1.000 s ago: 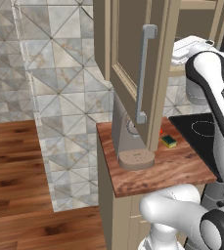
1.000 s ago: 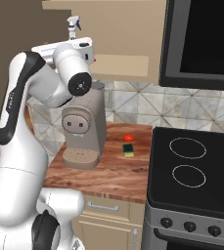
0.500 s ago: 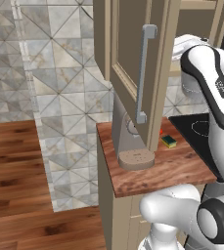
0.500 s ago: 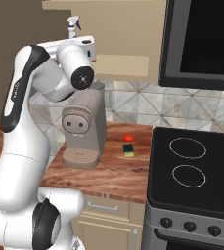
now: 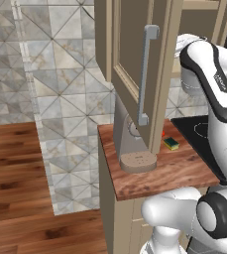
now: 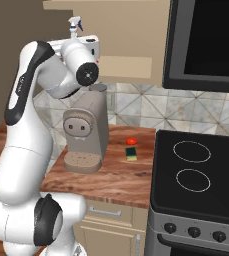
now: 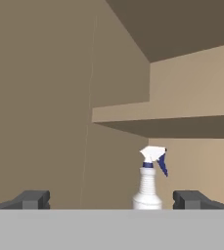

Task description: Pick the spray and sponge from the cabinet and place them on the counter.

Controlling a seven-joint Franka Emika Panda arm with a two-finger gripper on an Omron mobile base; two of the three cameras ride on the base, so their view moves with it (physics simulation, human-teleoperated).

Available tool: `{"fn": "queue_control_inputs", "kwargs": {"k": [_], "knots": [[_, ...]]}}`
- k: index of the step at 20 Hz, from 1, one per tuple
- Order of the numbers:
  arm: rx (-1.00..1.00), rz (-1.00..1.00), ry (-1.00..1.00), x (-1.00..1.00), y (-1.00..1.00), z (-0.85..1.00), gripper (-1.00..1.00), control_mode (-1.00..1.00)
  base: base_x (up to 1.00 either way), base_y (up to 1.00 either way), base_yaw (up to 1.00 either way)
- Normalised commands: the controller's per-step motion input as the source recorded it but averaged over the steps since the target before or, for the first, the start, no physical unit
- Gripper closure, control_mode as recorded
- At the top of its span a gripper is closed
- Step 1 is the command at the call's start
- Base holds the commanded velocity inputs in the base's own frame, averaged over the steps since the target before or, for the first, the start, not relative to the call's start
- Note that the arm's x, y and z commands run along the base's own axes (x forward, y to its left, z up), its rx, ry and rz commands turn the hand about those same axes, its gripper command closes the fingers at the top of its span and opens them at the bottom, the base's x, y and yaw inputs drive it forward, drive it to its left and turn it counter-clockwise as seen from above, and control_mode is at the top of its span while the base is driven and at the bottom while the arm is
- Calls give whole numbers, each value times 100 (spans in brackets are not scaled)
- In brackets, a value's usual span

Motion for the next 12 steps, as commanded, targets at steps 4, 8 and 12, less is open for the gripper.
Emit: {"fn": "queue_control_inputs", "kwargs": {"k": [4, 8, 12], "knots": [[0, 1, 3, 14, 3, 0, -100, -100, 0, 0, 0], [0, 2, 2, 15, 4, 0, -100, -100, 0, 0, 0], [0, 1, 1, 14, 4, 0, -100, -100, 0, 0, 0]]}}
